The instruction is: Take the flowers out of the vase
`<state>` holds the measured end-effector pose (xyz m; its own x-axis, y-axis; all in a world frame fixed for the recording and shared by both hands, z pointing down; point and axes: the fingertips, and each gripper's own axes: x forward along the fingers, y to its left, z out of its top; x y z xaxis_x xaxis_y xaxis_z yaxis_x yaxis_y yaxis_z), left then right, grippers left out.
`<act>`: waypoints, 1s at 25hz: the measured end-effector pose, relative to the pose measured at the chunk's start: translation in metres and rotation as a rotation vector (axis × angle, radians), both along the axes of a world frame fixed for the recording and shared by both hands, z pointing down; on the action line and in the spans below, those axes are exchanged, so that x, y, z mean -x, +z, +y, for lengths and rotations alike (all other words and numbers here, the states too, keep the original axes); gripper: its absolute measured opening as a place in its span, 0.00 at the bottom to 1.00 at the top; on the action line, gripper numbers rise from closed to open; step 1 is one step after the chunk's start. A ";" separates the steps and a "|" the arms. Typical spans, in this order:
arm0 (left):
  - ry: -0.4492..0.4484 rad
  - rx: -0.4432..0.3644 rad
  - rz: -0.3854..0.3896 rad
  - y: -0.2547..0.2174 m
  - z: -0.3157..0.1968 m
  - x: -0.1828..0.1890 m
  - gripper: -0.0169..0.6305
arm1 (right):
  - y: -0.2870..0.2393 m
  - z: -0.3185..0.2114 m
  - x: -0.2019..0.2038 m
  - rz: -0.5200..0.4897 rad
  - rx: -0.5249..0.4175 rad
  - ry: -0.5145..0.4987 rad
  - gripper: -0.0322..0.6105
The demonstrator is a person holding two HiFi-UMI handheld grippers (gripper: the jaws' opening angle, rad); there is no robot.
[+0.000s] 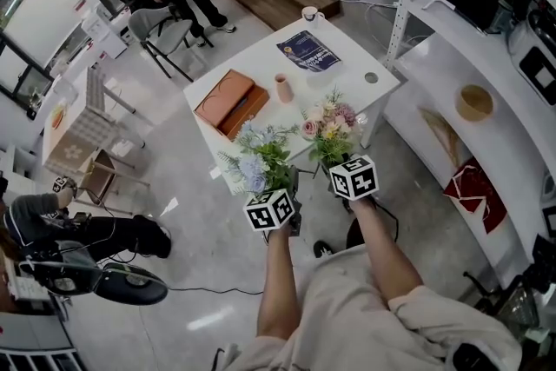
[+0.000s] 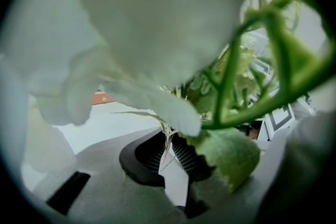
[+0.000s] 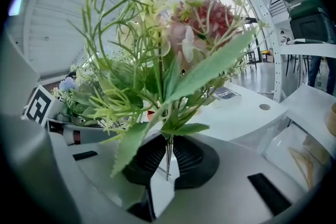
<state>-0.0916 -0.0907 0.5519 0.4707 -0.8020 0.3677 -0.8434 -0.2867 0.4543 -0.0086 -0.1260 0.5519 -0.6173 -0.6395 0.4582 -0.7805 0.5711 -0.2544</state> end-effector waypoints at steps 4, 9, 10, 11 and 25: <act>-0.001 -0.002 -0.001 -0.001 0.001 0.002 0.10 | -0.001 0.000 0.002 -0.002 -0.001 -0.005 0.11; -0.002 -0.003 -0.001 -0.001 0.002 0.001 0.10 | -0.002 0.001 0.002 0.005 -0.007 -0.015 0.11; 0.000 -0.001 -0.002 -0.001 0.003 0.001 0.10 | -0.002 0.002 0.002 0.005 -0.007 -0.016 0.11; 0.002 0.000 -0.003 -0.001 0.004 0.001 0.10 | -0.003 0.002 0.003 0.004 -0.007 -0.016 0.11; 0.012 0.000 -0.003 -0.002 0.005 0.004 0.10 | -0.001 0.006 0.012 -0.006 -0.003 -0.025 0.11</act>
<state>-0.0957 -0.0855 0.5500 0.4793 -0.7964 0.3689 -0.8412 -0.2970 0.4519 -0.0209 -0.1199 0.5509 -0.6361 -0.6248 0.4528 -0.7642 0.5913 -0.2575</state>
